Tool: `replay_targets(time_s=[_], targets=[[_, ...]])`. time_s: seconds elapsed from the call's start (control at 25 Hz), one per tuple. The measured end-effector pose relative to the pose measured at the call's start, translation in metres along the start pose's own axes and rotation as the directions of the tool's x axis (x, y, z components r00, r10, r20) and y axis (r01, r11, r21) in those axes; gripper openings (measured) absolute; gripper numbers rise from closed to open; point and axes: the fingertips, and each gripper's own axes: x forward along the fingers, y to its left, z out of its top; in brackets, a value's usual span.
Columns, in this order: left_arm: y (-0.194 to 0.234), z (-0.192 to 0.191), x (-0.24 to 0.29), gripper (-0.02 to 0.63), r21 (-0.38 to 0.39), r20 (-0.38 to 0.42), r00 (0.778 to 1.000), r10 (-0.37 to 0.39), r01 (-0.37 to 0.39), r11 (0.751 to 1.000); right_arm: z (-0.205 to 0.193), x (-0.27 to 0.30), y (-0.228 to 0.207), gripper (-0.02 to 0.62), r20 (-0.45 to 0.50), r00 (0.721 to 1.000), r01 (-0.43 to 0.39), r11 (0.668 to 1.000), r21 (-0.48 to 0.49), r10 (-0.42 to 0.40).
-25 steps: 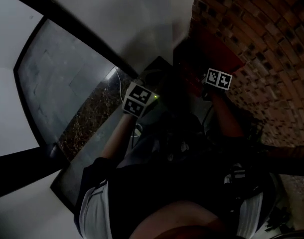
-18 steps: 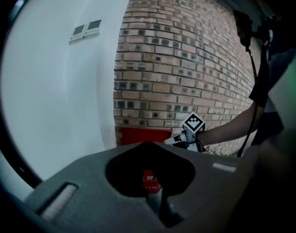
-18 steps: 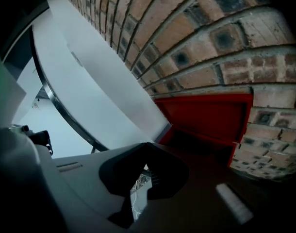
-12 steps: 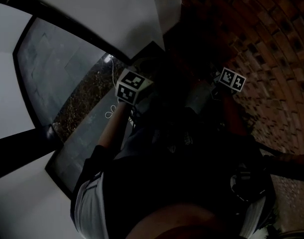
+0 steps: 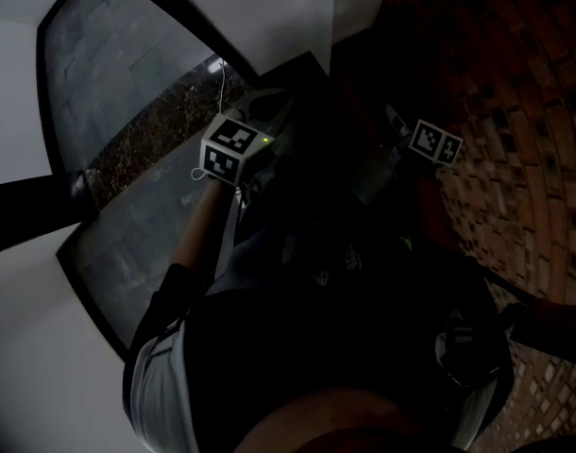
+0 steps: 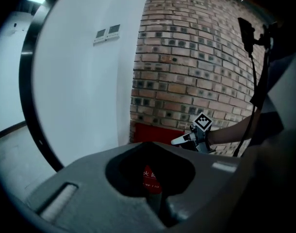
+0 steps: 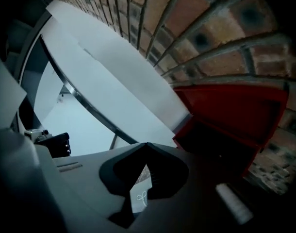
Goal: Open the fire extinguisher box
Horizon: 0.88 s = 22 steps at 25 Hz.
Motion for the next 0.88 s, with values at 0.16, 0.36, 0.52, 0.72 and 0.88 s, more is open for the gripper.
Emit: replay_targets(time_s=[0.16, 0.36, 0.52, 0.72, 0.88], targets=[[0.017, -0.02, -0.026, 0.0, -0.063, -0.004, 0.997, 0.075, -0.075, 0.995, -0.009, 0.028, 0.031, 0.002, -0.063, 0.996, -0.072, 0.997, -0.021, 0.071], [0.046, -0.037, -0.056, 0.0, -0.117, 0.025, 0.992, 0.127, -0.123, 0.985, -0.008, 0.053, 0.082, 0.002, -0.091, 0.987, -0.139, 0.988, -0.071, 0.132], [0.074, -0.047, -0.084, 0.0, -0.143, 0.06, 0.988, 0.145, -0.135, 0.98, -0.002, 0.073, 0.13, 0.002, -0.07, 0.98, -0.191, 0.975, -0.11, 0.184], [0.126, -0.064, -0.132, 0.0, -0.172, 0.084, 0.976, 0.203, -0.186, 0.967, -0.012, 0.115, 0.194, 0.002, -0.094, 0.974, -0.224, 0.947, -0.23, 0.207], [0.17, -0.076, -0.17, 0.0, -0.207, 0.114, 0.957, 0.266, -0.239, 0.949, -0.017, 0.158, 0.246, 0.002, -0.132, 0.96, -0.273, 0.921, -0.279, 0.245]])
